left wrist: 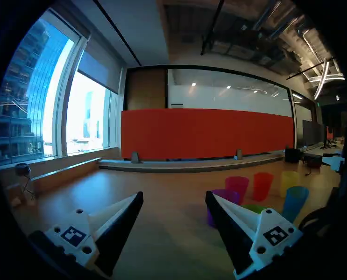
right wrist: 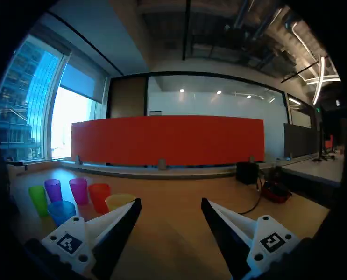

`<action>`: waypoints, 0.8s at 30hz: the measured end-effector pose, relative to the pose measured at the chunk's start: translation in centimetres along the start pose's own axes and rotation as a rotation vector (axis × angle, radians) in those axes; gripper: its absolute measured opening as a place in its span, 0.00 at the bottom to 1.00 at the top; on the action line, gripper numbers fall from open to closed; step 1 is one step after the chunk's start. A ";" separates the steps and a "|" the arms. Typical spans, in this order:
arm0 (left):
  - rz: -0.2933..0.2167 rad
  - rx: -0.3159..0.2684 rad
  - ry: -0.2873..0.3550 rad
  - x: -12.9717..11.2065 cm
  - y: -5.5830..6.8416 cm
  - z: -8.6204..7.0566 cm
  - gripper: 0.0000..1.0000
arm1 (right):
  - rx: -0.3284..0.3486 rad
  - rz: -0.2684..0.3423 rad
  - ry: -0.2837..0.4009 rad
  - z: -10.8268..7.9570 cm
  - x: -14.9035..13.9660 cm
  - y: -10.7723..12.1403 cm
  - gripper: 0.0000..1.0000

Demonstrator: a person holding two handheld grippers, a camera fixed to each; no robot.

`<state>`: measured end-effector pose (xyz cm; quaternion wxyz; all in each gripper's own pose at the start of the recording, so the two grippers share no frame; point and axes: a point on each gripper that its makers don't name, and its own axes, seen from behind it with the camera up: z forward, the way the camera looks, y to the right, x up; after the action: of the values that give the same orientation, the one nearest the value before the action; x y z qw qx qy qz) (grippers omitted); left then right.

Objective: Pour water

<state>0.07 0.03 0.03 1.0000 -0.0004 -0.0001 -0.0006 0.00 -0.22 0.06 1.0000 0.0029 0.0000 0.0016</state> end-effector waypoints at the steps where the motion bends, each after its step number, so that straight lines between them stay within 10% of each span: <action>1: -0.003 -0.002 0.000 0.2 0.1 0.1 0.99 | 0.004 0.002 0.000 0.0 0.3 -0.1 0.99; 24: 0.011 -0.108 -0.047 10.6 0.3 2.5 0.99 | 0.121 -0.035 -0.086 1.4 9.5 -2.4 0.99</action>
<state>10.70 0.33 2.49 0.9982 -0.0546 -0.0235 0.0050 9.49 -2.56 1.45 0.9970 0.0633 -0.0427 -0.0159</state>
